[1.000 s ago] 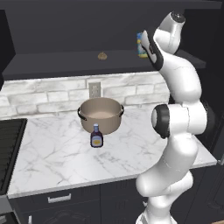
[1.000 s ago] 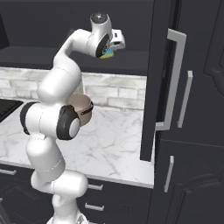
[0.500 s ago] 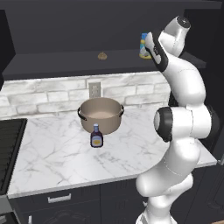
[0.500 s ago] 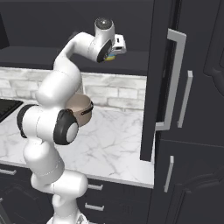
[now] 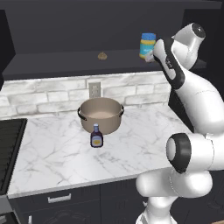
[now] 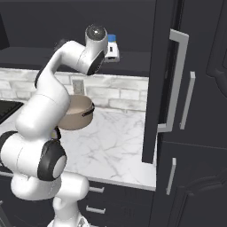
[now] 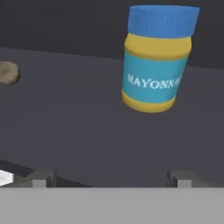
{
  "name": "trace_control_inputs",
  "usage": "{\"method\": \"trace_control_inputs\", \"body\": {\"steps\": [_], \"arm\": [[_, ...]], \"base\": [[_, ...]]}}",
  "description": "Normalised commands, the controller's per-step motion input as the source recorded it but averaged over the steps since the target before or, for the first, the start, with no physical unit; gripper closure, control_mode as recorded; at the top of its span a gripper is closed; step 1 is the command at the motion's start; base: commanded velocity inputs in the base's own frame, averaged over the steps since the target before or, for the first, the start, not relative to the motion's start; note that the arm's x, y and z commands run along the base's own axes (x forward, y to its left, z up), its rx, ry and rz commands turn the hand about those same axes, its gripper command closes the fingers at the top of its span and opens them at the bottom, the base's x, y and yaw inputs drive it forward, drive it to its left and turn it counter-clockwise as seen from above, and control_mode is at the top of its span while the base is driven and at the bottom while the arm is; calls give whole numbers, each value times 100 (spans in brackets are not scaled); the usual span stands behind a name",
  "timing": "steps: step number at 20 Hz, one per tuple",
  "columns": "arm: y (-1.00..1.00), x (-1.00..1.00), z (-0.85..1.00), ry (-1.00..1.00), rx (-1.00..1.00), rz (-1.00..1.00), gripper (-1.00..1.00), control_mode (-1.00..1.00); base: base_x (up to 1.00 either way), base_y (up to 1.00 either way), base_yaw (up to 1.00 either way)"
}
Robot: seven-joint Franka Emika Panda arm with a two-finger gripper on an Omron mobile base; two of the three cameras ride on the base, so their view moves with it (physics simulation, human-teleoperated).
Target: Pick the mayonnaise and condiment bottle from the counter and place them in the cabinet.
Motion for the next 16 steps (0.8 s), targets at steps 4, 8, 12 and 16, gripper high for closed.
{"method": "trace_control_inputs", "body": {"steps": [4,8,12,16], "arm": [[54,-77,-34,-1,6,0,-100,-100],[57,-68,-46,0,2,0,-100,-100],[46,-60,-56,0,1,0,-100,-100],[36,-40,-56,0,0,0,-100,-100]], "base": [[0,0,0],[0,0,0],[0,0,0],[0,0,0]]}}
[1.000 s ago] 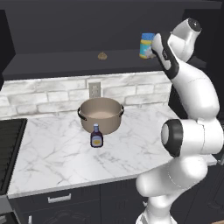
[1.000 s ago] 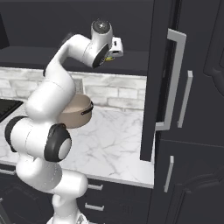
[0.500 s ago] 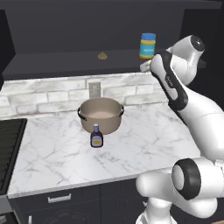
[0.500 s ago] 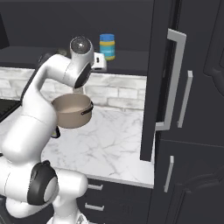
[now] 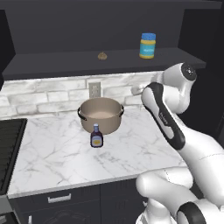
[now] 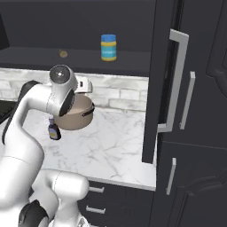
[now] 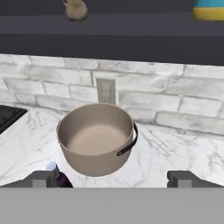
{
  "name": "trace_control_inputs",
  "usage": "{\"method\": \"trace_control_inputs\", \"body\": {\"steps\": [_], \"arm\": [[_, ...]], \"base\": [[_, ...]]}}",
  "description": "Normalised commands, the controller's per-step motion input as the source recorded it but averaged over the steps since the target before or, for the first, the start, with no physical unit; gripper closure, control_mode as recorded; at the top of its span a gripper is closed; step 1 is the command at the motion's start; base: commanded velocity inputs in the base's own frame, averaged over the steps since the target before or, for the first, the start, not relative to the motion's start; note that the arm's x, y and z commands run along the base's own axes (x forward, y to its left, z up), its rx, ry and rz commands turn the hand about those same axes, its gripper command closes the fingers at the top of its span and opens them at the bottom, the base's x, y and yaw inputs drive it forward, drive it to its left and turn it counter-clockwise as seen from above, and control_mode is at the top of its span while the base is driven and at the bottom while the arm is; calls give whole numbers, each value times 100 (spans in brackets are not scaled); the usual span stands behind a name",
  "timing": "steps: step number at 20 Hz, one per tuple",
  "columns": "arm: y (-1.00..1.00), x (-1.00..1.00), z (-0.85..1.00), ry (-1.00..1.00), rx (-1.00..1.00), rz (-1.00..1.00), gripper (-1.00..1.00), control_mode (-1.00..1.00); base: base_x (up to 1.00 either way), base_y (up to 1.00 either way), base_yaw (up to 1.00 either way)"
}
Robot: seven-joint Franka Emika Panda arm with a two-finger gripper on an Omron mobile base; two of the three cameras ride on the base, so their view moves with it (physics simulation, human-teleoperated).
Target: Pick the mayonnaise and condiment bottle from the counter and place them in the cabinet.
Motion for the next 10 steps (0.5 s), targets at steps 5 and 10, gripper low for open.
{"method": "trace_control_inputs", "body": {"steps": [5,10], "arm": [[27,-12,-57,2,0,0,-100,-100],[19,0,-45,6,0,0,-100,-100]], "base": [[0,0,0],[0,0,0]]}}
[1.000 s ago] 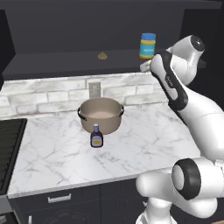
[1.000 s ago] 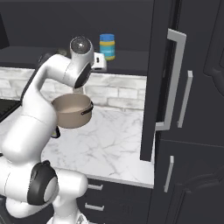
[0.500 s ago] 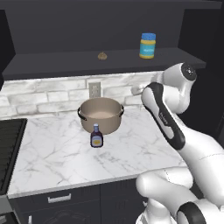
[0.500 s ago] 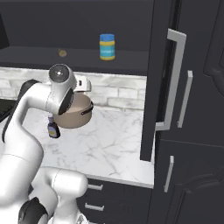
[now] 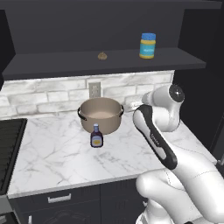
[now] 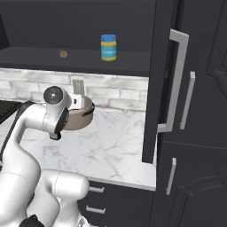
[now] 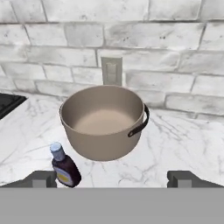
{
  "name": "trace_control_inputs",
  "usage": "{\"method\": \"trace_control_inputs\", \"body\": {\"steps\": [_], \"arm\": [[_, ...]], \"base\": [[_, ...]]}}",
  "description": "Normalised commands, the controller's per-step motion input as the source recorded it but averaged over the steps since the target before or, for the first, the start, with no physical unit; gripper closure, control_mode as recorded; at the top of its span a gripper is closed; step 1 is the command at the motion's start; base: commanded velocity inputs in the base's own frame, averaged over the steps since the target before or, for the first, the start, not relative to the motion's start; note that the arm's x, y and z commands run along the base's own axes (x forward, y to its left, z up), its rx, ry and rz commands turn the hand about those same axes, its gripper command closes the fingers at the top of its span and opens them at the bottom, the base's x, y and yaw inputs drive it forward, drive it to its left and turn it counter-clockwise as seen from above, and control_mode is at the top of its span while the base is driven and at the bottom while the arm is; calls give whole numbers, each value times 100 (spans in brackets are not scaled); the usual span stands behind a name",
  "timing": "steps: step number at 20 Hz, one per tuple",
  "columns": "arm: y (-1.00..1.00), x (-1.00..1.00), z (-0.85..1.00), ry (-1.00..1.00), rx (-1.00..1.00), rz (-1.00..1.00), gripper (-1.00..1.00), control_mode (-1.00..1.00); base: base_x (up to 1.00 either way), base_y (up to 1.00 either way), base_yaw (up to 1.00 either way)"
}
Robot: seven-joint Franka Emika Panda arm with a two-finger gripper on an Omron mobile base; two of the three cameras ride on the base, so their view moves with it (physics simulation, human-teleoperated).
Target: Pick the mayonnaise and condiment bottle from the counter and place them in the cabinet.
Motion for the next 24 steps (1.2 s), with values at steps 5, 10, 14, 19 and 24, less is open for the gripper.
{"method": "trace_control_inputs", "body": {"steps": [5,10,14,19,24], "arm": [[9,0,-45,14,2,0,-100,-100],[6,0,-44,17,1,0,-100,-100],[6,0,-33,12,3,3,-100,-100],[9,0,-32,1,4,9,-100,-100],[18,1,-30,0,2,15,-100,-100]], "base": [[0,0,0],[0,0,0],[0,0,0],[0,0,0],[0,0,0]]}}
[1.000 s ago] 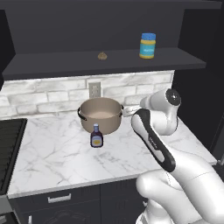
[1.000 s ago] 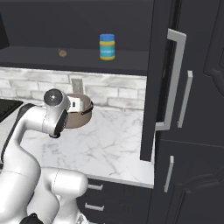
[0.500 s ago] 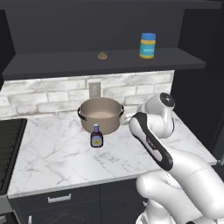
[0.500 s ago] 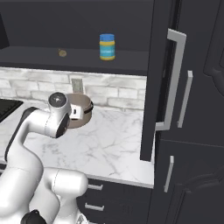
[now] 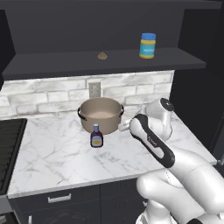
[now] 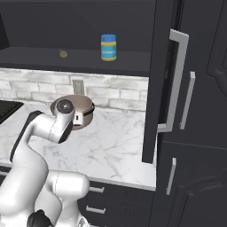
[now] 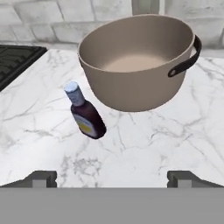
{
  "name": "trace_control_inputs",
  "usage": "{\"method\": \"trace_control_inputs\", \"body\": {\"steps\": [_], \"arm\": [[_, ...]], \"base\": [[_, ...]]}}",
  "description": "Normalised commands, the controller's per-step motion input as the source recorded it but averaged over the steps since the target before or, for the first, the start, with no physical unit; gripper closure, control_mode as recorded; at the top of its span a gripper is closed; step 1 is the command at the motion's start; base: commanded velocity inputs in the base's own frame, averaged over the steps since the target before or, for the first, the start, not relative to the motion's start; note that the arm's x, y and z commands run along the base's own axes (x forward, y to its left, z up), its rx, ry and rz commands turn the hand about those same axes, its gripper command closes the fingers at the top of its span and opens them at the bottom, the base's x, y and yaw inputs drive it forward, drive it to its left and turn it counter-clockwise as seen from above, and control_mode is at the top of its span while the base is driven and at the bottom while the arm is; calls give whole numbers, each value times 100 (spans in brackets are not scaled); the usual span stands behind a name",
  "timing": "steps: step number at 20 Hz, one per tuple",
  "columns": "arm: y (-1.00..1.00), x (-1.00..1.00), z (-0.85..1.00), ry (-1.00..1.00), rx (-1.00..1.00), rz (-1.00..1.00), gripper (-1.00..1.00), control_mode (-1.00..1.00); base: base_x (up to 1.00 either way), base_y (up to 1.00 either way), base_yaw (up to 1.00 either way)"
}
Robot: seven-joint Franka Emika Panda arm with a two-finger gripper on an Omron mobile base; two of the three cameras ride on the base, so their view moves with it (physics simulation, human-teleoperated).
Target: Pick the mayonnaise and condiment bottle from the counter and place them in the cabinet.
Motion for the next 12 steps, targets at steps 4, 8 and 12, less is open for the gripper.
{"method": "trace_control_inputs", "body": {"steps": [4,8,12], "arm": [[34,9,-33,2,0,10,-100,-100],[37,16,-47,9,0,5,-100,-100],[28,26,-43,11,0,0,-100,-100]], "base": [[0,0,0],[0,0,0],[0,0,0]]}}
